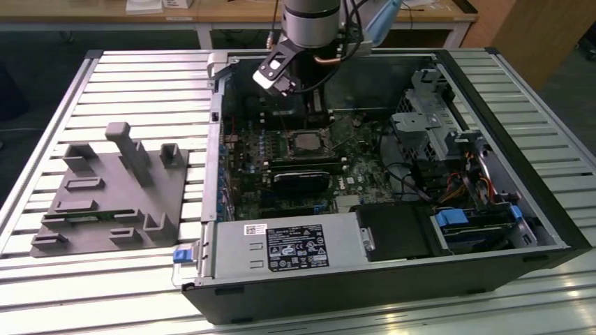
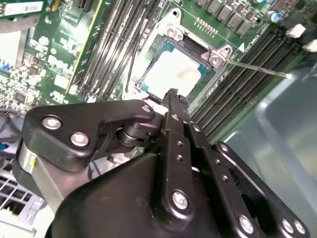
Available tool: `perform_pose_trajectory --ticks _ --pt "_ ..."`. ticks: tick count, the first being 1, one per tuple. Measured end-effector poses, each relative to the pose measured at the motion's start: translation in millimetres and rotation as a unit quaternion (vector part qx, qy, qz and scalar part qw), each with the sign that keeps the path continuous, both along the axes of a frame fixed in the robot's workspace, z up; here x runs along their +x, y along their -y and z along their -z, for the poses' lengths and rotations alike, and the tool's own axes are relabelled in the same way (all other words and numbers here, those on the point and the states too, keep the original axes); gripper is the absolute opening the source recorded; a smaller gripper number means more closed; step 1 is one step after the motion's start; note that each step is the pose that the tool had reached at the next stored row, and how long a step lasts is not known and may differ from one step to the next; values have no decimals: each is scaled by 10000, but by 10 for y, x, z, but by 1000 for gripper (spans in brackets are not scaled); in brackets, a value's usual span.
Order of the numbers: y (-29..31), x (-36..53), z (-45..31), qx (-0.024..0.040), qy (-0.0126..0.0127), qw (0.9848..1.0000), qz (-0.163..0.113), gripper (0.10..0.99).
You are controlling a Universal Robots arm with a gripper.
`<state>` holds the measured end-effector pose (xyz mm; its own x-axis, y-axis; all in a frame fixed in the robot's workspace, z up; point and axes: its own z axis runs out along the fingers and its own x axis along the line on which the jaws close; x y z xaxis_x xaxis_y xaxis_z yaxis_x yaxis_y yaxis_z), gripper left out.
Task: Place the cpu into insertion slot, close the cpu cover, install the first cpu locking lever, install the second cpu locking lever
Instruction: 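Place the cpu into insertion slot, then close the cpu cover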
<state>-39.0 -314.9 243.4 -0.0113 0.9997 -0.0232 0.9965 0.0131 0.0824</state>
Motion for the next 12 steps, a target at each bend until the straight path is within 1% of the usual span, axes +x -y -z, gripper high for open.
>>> perform_pose_trajectory --ticks 2,5,12 --pt "0 0 -39 0 0 10000 1 106" --pt "0 0 -64 0 0 10000 2 106" --pt "0 0 -65 0 0 10000 4 106"
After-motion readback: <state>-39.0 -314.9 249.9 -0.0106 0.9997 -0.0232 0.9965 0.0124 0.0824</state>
